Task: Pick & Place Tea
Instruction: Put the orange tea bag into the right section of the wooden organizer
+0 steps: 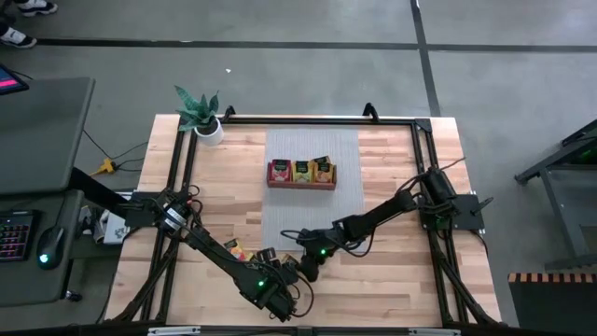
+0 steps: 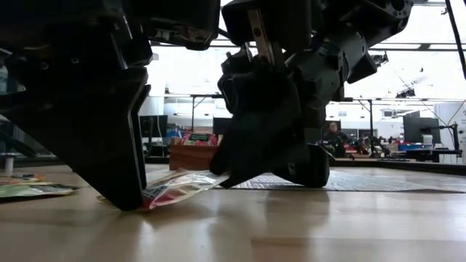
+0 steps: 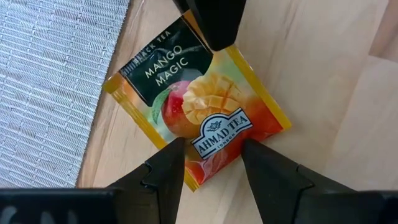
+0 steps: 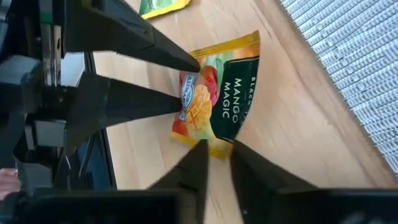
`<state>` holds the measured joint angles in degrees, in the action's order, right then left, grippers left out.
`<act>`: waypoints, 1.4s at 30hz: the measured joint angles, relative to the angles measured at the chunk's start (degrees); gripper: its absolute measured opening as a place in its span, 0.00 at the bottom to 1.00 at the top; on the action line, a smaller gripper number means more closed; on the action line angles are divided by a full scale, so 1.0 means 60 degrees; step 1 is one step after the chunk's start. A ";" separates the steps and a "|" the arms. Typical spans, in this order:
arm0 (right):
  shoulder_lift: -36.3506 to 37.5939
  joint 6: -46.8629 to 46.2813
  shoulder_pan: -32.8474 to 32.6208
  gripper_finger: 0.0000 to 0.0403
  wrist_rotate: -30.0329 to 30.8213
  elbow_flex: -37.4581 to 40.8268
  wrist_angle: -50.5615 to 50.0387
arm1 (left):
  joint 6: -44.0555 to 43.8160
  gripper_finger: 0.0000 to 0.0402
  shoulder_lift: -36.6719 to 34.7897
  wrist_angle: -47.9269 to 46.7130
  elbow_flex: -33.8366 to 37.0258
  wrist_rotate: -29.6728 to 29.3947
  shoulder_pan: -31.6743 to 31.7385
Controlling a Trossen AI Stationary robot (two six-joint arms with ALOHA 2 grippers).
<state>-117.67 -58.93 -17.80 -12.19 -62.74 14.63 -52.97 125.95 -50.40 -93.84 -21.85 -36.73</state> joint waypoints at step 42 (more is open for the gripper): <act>0.4949 0.3863 -0.0155 0.00 0.3156 0.0033 -0.6127 | -0.5670 0.41 -0.2102 -0.4502 0.0000 -0.1592 -0.0703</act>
<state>-87.97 -35.75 -18.73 6.75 -62.54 -22.14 -86.99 113.34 -77.42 -93.84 -31.40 -40.95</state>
